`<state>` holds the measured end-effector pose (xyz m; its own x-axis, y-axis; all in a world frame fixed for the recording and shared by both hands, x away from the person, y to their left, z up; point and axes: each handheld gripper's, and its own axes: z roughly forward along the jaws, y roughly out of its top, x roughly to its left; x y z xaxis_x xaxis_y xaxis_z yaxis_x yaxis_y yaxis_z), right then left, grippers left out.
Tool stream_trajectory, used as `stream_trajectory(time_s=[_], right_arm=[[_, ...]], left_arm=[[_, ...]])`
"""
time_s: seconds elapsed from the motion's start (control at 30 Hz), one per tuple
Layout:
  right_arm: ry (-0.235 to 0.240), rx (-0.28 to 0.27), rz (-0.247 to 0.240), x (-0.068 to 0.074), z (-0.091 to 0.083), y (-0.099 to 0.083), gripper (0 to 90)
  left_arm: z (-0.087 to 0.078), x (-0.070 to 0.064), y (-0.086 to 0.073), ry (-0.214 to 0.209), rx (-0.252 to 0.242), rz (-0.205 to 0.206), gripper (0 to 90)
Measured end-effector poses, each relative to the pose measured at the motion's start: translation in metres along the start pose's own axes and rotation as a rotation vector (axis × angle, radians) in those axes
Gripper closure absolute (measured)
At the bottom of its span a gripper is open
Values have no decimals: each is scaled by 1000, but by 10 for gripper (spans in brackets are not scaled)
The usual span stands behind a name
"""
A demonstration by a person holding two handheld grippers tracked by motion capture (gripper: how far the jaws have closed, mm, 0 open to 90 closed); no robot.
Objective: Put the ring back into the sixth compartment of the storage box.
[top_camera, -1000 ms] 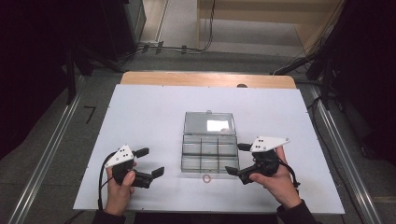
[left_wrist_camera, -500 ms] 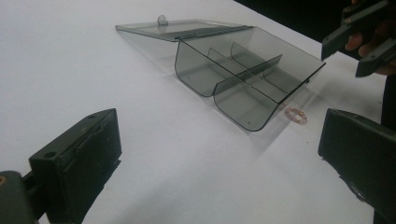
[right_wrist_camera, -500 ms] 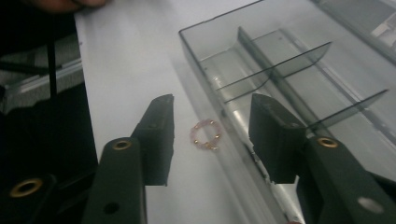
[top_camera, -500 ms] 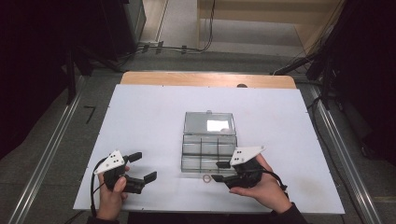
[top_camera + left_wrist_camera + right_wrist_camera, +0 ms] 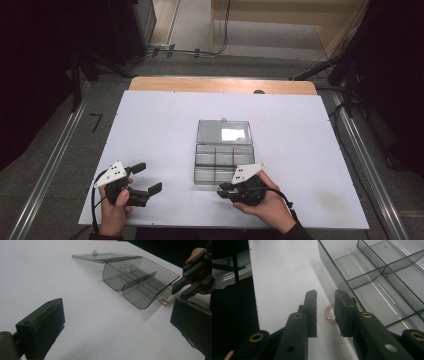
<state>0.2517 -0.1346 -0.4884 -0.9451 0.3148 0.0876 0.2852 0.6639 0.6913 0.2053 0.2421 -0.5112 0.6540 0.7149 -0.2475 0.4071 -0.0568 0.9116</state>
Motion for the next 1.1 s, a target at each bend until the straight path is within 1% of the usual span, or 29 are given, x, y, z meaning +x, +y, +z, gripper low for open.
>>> stream_trajectory(time_s=[0.07, 0.2, 0.23, 0.3, 0.37, 0.43, 0.47, 0.5, 0.53, 0.6, 0.7, 0.8, 0.87, 0.97, 1.1], right_arm=[[-14, 2, 4, 0, 3, -1, 751], [-12, 7, 22, -3, 8, -4, 764], [-8, 9, 33, -3, 9, -4, 765], [-8, 14, 18, -2, 12, -5, 765], [-15, 26, 19, 0, 15, -5, 765], [-20, 35, 10, 0, 19, -6, 783], [-32, 47, 12, 0, 20, -6, 810], [-53, 39, -7, 1, 21, -7, 848], [-60, 37, -15, 2, 21, -8, 850], [-61, 33, -14, 2, 22, -9, 852], [-56, 33, 10, 1, 22, -9, 852], [-72, 29, -2, 3, 22, -9, 854], [-72, 29, 0, 3, 22, -9, 856], [-61, 30, 20, 2, 22, -9, 866], [-49, 25, 27, 0, 21, -9, 869]], left_arm=[[1, -1, 0, 0, 10, 1, 0], [3, -1, -1, -4, 20, 8, 0], [3, -2, -1, -3, 23, 7, 0], [3, -2, -1, -6, 20, 6, 0], [3, -2, -1, -5, 22, 6, 0], [3, -2, -1, -4, 21, 6, 0], [3, -2, -1, -4, 21, 6, 0], [3, -2, -1, -7, 20, 4, 0], [3, -2, -1, -6, 21, 4, 0], [3, -1, -1, -4, 23, 2, 0], [4, -1, -1, -1, 26, 5, 0], [4, -2, -1, 0, 24, 4, 0], [3, -1, -1, -3, 21, 1, 0], [3, -1, -1, -3, 21, -2, 0], [3, -1, -1, -4, 21, 1, 0]])
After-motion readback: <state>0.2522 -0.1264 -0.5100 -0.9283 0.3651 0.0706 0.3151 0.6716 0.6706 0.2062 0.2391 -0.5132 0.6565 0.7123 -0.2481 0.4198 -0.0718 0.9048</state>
